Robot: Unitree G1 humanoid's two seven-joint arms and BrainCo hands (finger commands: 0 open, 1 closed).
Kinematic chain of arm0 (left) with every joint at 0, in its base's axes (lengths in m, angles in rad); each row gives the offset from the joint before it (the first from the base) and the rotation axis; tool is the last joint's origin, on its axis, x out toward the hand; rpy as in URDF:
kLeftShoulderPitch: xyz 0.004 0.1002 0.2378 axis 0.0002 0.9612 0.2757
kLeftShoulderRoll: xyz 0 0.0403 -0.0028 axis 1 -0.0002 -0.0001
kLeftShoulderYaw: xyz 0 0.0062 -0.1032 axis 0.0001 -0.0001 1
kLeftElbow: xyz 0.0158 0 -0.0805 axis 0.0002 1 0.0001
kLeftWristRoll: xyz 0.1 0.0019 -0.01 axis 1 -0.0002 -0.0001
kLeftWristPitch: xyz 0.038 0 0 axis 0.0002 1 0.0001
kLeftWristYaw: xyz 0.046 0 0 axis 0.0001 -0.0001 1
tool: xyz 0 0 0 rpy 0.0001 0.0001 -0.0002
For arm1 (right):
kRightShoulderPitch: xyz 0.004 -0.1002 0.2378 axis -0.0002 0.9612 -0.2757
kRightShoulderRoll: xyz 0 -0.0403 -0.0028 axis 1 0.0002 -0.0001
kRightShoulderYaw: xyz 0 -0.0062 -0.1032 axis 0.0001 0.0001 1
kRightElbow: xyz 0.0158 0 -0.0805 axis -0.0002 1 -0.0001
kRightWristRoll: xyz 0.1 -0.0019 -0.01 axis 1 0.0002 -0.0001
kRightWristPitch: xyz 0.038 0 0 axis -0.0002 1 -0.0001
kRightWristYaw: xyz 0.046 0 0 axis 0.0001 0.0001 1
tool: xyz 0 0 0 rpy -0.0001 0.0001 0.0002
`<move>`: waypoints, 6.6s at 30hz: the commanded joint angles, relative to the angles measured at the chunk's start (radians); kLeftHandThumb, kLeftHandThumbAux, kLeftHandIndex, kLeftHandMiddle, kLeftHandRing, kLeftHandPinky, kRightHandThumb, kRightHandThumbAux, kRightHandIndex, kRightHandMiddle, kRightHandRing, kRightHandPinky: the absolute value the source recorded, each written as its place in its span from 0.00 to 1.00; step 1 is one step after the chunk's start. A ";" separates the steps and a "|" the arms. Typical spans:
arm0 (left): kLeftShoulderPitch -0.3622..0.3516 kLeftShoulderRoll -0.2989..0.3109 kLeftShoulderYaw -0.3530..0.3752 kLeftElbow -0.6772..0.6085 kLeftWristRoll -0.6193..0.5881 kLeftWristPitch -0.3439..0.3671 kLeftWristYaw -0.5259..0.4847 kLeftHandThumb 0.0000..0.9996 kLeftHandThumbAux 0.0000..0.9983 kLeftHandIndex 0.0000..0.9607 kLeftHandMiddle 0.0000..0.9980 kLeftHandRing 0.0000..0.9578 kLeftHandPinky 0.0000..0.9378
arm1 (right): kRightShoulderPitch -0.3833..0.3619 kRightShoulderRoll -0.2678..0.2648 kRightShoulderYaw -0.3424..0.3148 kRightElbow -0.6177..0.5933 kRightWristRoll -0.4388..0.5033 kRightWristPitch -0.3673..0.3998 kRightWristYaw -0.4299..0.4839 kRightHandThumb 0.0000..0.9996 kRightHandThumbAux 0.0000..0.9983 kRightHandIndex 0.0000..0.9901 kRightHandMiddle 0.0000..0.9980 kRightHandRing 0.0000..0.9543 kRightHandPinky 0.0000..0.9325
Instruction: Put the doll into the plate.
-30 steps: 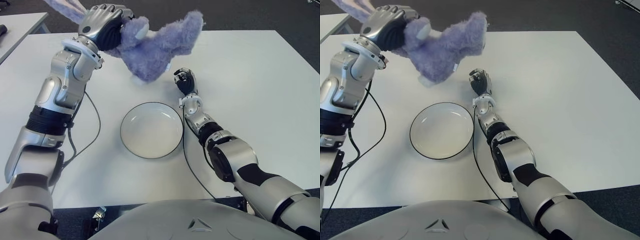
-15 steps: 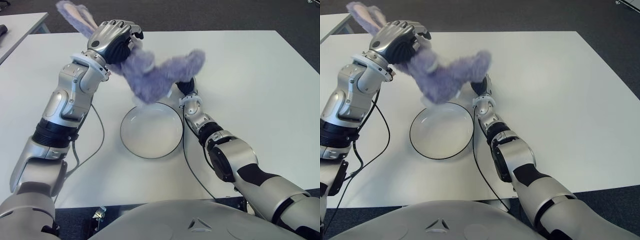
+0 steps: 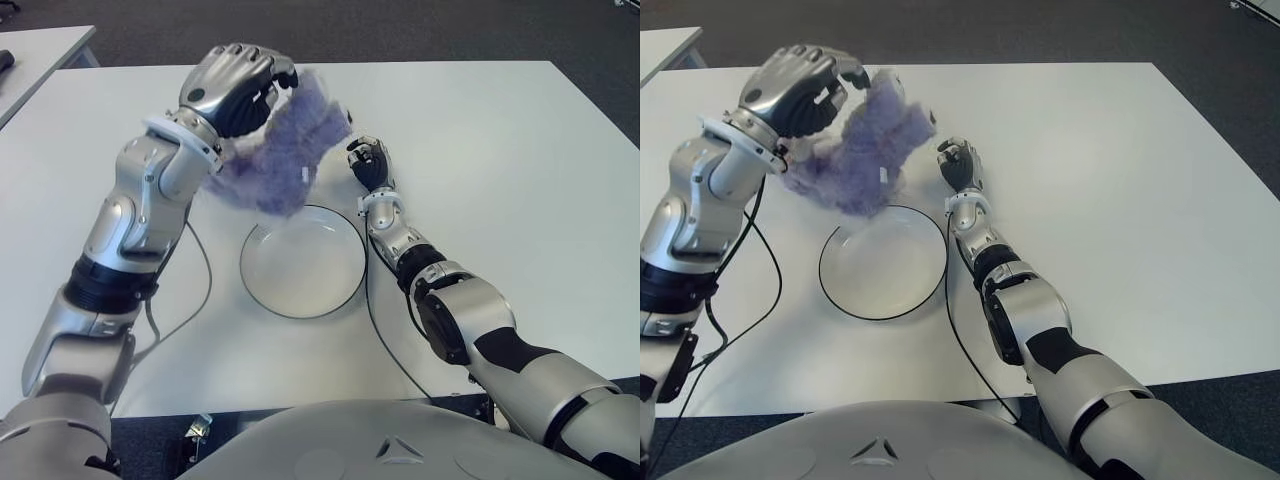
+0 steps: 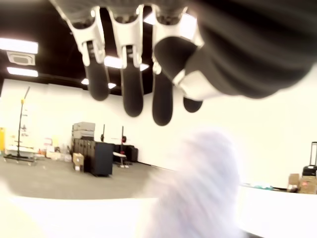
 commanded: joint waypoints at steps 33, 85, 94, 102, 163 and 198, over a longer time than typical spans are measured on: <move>0.232 -0.117 0.001 -0.128 0.008 0.190 -0.071 0.91 0.63 0.78 0.83 0.87 0.86 | 0.163 0.123 0.012 0.137 -0.007 0.110 0.024 0.71 0.73 0.42 0.82 0.90 0.94; 0.170 0.004 0.046 0.193 0.185 -0.286 0.260 0.19 0.30 0.00 0.18 0.24 0.23 | 0.164 0.136 -0.044 0.137 0.026 0.111 0.066 0.71 0.73 0.42 0.80 0.90 0.93; 0.170 -0.009 0.051 0.192 0.178 -0.272 0.233 0.19 0.29 0.00 0.01 0.08 0.00 | 0.164 0.143 -0.051 0.137 0.033 0.106 0.068 0.71 0.73 0.41 0.81 0.90 0.93; 0.166 -0.028 0.051 0.195 0.165 -0.259 0.239 0.19 0.25 0.00 0.00 0.02 0.00 | 0.169 0.139 -0.056 0.136 0.034 0.096 0.073 0.71 0.73 0.41 0.81 0.90 0.93; -0.131 -0.450 0.036 0.577 -0.078 -0.013 0.351 0.34 0.29 0.00 0.05 0.06 0.06 | 0.163 0.119 0.045 0.139 -0.043 0.112 0.012 0.70 0.73 0.41 0.75 0.84 0.87; -0.151 -0.283 -0.146 0.498 -0.031 0.333 -0.102 0.10 0.26 0.03 0.08 0.09 0.15 | 0.171 0.116 0.049 0.138 -0.045 0.101 -0.006 0.70 0.73 0.42 0.75 0.85 0.90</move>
